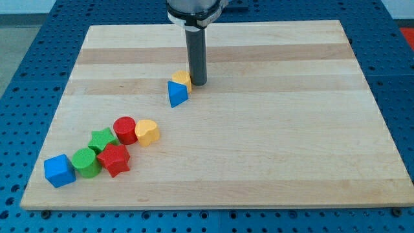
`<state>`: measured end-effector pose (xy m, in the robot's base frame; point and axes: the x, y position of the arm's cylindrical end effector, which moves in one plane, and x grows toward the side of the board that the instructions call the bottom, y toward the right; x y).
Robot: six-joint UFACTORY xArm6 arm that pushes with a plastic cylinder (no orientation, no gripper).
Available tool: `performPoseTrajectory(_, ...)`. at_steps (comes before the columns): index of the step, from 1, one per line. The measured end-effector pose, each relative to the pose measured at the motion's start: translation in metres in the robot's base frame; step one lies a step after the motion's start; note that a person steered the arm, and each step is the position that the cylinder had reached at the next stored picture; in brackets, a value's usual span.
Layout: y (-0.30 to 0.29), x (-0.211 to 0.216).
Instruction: Push the blue cube into the green blocks
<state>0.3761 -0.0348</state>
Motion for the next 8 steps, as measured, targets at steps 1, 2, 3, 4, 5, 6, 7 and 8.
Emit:
performPoseTrajectory(1,-0.007,-0.001)
performPoseTrajectory(2,-0.01,-0.001)
performPoseTrajectory(3,0.001,-0.001)
performPoseTrajectory(4,0.035,-0.001)
performPoseTrajectory(5,0.07,0.004)
performPoseTrajectory(6,0.089,0.026)
performPoseTrajectory(7,0.092,0.053)
performPoseTrajectory(8,0.092,0.087)
